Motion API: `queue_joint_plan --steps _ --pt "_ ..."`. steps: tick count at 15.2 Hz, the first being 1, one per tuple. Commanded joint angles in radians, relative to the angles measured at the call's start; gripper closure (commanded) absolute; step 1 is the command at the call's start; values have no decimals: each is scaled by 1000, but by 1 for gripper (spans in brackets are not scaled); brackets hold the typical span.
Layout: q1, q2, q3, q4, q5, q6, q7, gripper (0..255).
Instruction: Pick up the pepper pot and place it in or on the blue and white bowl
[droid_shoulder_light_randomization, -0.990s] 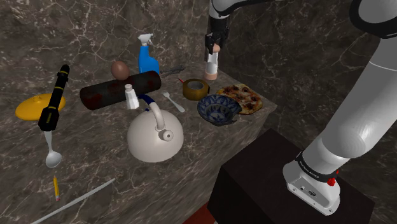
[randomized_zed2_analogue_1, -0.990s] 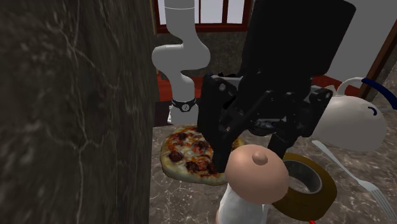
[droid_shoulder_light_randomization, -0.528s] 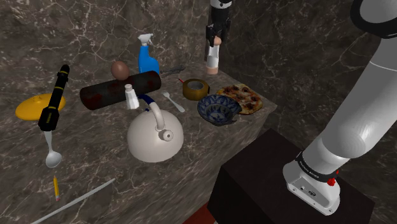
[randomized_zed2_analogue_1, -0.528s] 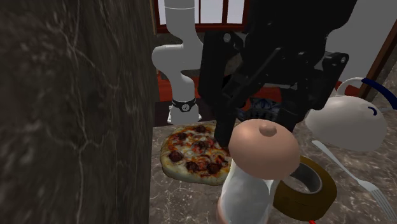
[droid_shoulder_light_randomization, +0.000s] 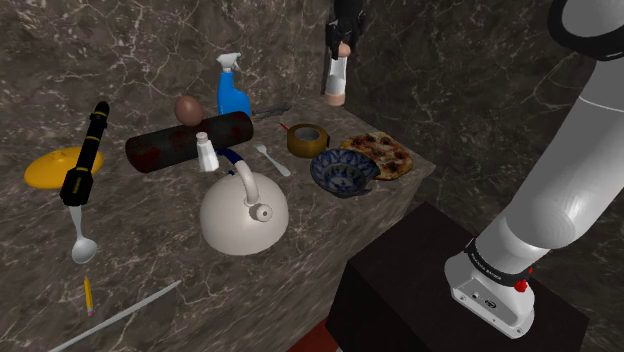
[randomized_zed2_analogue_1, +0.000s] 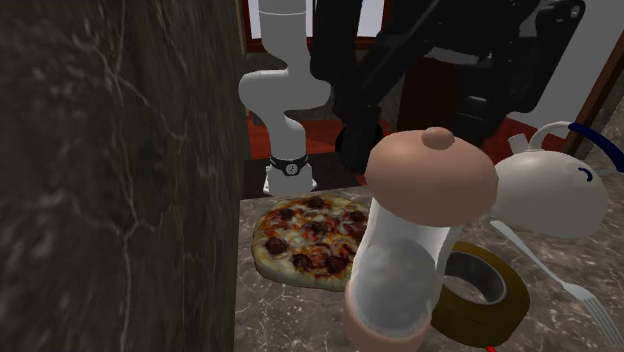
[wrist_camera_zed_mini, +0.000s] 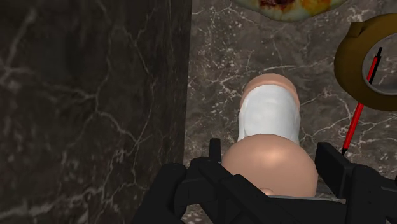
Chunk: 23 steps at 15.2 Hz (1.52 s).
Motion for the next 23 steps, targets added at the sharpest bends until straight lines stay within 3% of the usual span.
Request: queue_joint_plan --steps 1,9,16,23 --pt "1 5 0 35 0 -30 -5 255" --pt "8 41 2 188 -4 -147 -23 255" --pt "53 -179 44 -39 19 -154 69 255" --pt "102 -351 99 -174 53 -208 165 255"
